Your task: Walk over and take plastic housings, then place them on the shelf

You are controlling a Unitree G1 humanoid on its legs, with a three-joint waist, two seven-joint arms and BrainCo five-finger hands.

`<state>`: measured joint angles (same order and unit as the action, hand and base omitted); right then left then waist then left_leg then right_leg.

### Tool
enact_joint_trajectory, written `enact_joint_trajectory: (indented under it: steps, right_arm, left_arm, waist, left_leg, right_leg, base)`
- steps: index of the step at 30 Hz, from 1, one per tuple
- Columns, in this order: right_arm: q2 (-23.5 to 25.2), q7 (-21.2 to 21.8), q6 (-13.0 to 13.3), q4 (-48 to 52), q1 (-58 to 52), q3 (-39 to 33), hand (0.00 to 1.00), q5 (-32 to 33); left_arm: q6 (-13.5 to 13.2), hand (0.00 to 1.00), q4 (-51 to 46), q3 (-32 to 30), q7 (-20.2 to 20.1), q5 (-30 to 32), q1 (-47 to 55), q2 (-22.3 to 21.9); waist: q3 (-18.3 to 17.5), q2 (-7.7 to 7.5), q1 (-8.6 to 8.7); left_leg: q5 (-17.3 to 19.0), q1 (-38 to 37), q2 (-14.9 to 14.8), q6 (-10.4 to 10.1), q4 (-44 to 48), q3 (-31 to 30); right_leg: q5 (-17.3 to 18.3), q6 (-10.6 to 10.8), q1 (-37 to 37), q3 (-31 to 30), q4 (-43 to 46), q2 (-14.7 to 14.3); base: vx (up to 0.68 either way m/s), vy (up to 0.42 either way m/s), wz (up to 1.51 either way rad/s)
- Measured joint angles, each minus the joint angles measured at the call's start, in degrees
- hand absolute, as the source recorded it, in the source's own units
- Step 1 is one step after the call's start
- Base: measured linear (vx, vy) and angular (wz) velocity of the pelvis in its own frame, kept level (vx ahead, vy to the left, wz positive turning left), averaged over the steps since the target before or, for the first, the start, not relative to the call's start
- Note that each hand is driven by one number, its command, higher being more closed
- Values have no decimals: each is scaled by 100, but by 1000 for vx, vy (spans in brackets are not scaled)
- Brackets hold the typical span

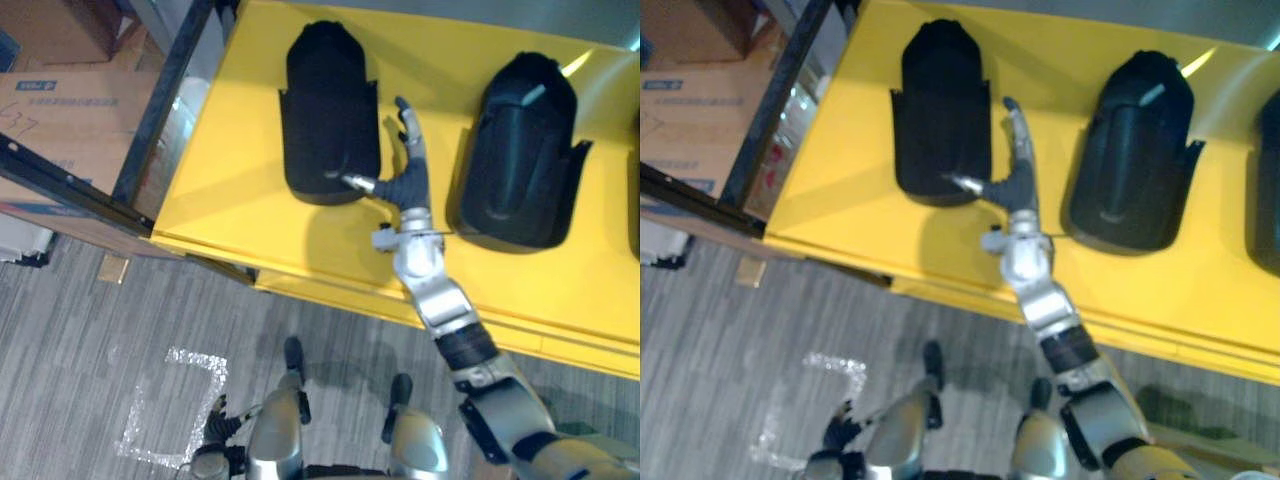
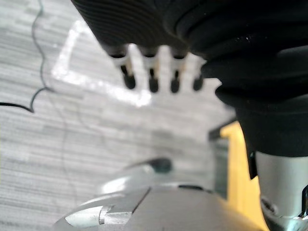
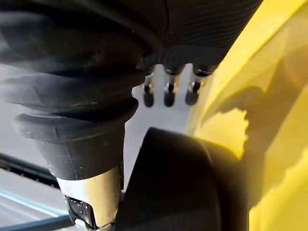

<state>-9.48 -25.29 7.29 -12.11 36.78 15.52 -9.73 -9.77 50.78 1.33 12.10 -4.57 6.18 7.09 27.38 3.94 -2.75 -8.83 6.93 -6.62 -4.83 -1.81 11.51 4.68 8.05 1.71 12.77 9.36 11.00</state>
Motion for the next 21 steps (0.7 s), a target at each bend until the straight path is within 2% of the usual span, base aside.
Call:
enact_joint_trajectory:
  steps: [4, 8, 11, 21]
  right_arm:
    - [18, 36, 365, 1, -106, 21, 0, 116]
    - [57, 195, 442, 1, -273, 191, 0, 230]
    - [134, 334, 609, 9, -283, 262, 0, 253]
    - [267, 923, 667, 13, -304, 628, 0, 565]
  left_arm:
    - [29, 0, 48, 3, 0, -2, 0, 0]
    - [104, 0, 242, 7, -2, -8, 2, -9]
    - [117, 0, 265, 7, -7, -11, 1, -6]
    - [115, 0, 336, 4, 0, -20, 1, 3]
  waist:
    - [-24, -4, 13]
    - [-263, -27, 2]
    - [-314, -30, 7]
    - [-343, -86, 19]
  left_leg:
    - [0, -29, -1, 0, -6, 2]
    - [-5, -93, 6, -7, -81, 11]
    - [-5, -93, 4, -7, -80, 11]
    - [-5, -92, 4, -7, -82, 16]
  right_leg:
    - [-9, 15, -36, -4, -12, -1]
    - [-15, 20, -82, 0, -90, -8]
    - [-19, 22, -86, 0, -94, -10]
    - [-38, 34, -89, -4, -113, -12]
  base:
    - [0, 0, 0]
    - [0, 0, 0]
    - [0, 0, 0]
    - [0, 0, 0]
